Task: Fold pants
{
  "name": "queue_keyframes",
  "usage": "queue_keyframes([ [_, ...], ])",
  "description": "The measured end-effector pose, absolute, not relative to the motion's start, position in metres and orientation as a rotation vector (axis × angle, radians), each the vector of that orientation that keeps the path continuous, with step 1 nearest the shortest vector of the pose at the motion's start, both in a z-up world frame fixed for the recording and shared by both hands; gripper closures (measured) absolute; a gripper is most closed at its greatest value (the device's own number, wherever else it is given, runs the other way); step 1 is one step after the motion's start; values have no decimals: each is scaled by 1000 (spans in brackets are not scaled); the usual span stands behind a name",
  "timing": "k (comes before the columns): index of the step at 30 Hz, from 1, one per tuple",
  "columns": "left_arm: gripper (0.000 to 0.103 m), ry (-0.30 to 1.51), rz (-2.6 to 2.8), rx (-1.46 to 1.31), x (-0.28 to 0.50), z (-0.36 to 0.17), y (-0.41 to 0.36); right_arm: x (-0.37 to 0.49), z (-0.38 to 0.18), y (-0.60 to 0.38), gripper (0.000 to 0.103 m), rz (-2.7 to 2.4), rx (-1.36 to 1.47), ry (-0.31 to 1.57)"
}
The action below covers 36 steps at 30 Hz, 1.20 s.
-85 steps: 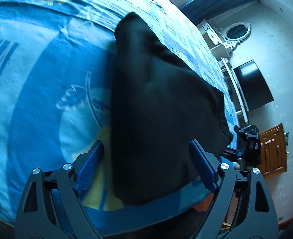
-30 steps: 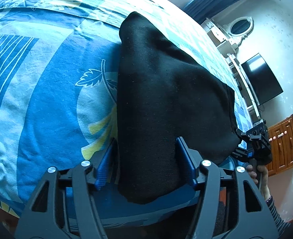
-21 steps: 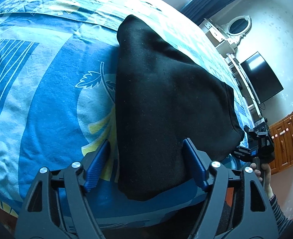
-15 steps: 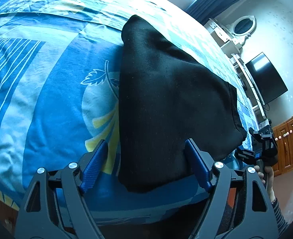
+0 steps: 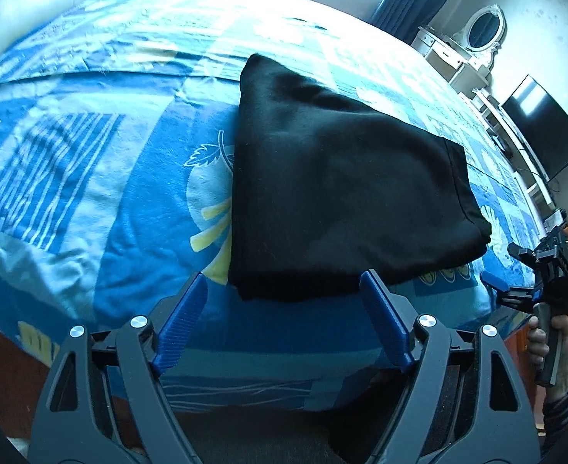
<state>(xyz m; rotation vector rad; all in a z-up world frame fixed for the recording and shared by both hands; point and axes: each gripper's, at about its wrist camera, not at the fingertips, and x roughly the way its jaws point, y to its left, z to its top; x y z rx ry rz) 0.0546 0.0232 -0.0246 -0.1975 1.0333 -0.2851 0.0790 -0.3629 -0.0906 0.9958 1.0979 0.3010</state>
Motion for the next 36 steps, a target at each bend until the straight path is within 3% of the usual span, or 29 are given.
queue_keyframes([
  [8, 22, 960, -219, -148, 28, -4, 16, 64, -72, -346, 22, 190, 793, 1114],
  [19, 15, 899, -191, -60, 1, 6, -2, 45, -30, -288, 21, -5, 276, 1008],
  [36, 5, 888, -160, -35, -2, 4, -14, 36, -23, -253, 19, 12, 194, 966],
])
